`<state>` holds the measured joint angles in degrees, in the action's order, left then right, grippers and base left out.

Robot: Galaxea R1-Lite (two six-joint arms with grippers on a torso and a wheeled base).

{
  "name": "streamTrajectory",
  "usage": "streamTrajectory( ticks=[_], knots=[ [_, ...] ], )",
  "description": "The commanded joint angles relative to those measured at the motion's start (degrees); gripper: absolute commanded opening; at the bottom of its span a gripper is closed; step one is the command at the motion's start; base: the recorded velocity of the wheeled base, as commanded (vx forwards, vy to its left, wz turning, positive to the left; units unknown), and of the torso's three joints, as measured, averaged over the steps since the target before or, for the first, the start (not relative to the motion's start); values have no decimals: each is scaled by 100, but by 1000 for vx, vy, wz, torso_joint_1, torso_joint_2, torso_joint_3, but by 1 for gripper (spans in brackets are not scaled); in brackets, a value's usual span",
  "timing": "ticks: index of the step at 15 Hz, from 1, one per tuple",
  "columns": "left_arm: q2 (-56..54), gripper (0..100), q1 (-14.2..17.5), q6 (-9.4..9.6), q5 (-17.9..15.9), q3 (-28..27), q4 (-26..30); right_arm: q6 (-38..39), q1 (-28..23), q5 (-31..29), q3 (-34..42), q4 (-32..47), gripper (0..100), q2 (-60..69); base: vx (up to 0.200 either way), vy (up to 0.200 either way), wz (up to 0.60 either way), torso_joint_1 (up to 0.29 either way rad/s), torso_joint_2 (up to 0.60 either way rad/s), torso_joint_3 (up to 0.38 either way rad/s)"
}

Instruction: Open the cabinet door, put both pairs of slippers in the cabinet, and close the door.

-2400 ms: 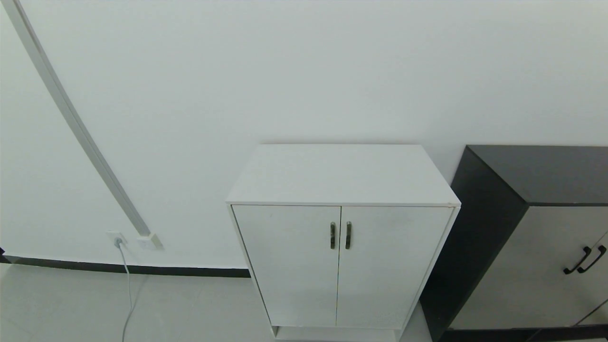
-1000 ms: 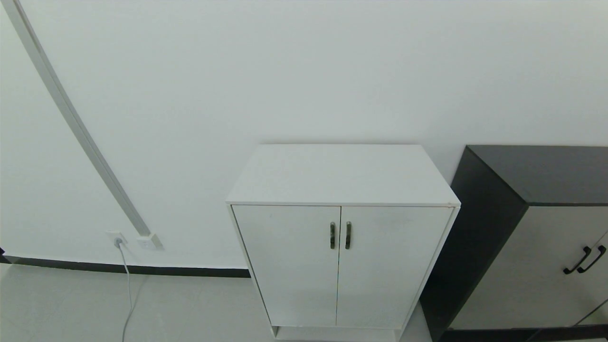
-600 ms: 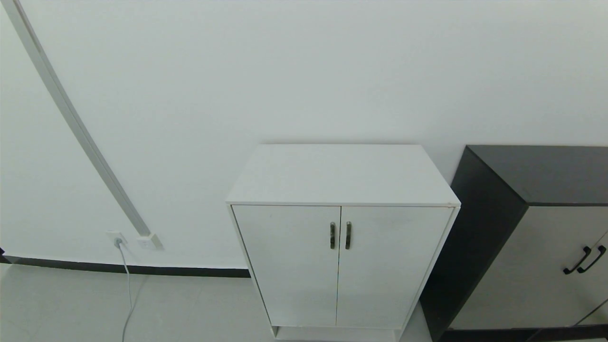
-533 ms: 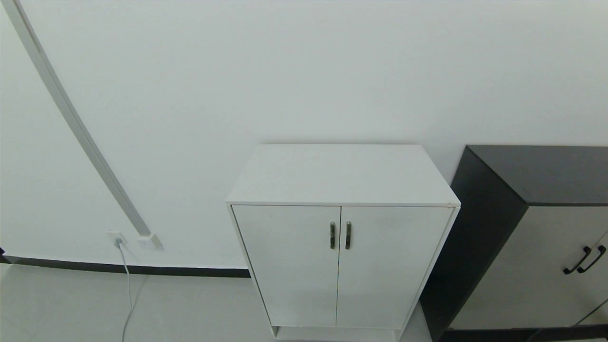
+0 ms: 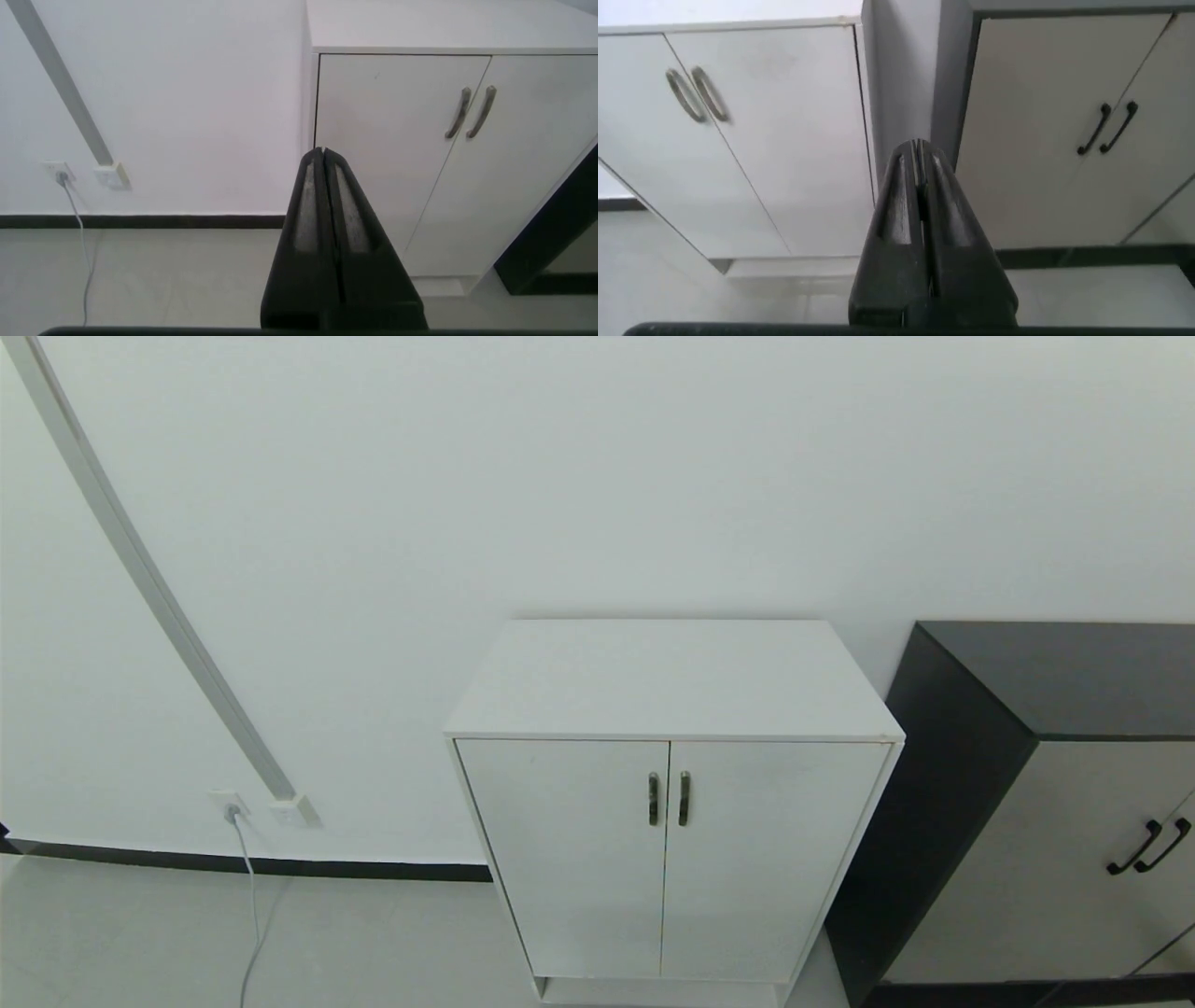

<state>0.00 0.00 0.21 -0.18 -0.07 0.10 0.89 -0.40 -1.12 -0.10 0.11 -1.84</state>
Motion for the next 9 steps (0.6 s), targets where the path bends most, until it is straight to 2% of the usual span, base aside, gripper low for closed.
streamTrajectory(
  ticks=[1,9],
  knots=[
    [0,0,0,23,1,7,-1,307,40,-37,1,-29,0,184,0,0,0,0,0,0],
    [0,0,0,-3,9,7,-1,333,40,-81,10,-46,0,175,0,0,0,0,0,0]
  ],
)
